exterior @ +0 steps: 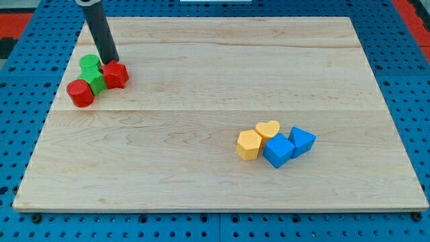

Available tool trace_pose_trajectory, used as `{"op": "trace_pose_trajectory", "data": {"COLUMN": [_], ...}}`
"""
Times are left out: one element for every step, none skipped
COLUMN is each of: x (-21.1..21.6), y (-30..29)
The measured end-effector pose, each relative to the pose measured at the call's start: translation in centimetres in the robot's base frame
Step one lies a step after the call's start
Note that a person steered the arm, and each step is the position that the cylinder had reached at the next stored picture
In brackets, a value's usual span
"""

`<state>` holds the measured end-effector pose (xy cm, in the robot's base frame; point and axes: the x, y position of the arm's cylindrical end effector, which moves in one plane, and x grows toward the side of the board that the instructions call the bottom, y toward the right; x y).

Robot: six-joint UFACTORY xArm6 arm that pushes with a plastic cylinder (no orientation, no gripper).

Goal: Push the blue cube and yellow heart away from the yellow hexagon

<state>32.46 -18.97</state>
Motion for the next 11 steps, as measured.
{"op": "trace_pose_trajectory", "data": {"x": [-0.1,2.8,5.5,12.4,19.1,22.7,22.8,20.7,16.9,13.8,13.6], "y": [6.3,14.3,25.5,34.1,40.7,38.6,31.7,26.6,23.9,22.2,25.6]}}
